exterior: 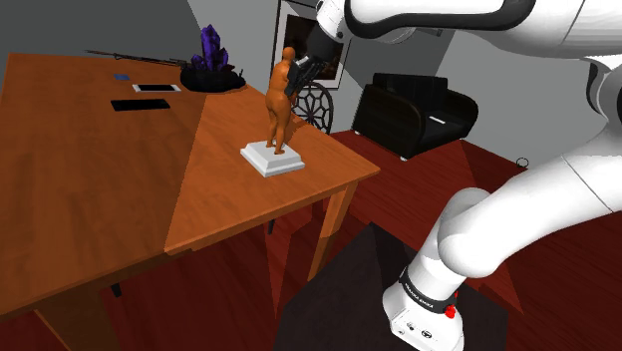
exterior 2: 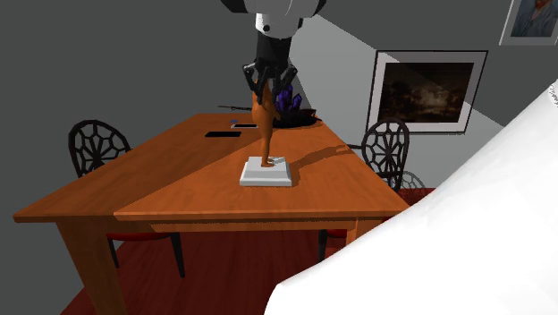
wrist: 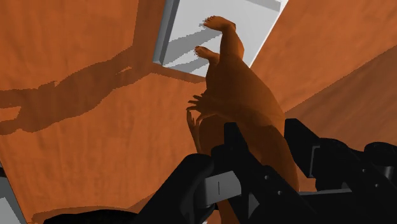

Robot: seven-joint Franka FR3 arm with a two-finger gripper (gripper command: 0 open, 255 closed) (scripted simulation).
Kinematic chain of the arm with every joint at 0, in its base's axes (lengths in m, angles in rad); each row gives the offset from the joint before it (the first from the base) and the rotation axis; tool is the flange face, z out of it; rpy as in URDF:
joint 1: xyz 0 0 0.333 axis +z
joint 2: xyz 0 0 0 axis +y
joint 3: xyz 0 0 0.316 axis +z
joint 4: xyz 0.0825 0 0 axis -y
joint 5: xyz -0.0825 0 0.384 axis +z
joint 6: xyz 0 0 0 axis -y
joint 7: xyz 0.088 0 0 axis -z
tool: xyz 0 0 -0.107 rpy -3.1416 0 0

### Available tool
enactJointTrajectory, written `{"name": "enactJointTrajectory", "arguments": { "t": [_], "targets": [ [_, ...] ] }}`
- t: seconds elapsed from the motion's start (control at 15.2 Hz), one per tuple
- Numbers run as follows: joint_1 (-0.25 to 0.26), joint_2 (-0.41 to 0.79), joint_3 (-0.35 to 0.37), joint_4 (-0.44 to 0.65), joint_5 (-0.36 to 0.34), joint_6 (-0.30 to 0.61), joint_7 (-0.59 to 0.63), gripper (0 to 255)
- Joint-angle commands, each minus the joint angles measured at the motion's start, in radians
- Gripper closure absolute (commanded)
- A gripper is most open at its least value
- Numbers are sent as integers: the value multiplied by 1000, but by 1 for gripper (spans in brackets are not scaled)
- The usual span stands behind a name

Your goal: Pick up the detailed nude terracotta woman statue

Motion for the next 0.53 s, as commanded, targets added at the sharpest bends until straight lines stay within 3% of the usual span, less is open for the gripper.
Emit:
{"name": "enactJointTrajectory", "arguments": {
  "t": [0.0,0.46],
  "targets": [
    [0,1,0,-1,0,0,0,255],
    [0,7,-1,59,-1,-53,2,255]
  ]
}}
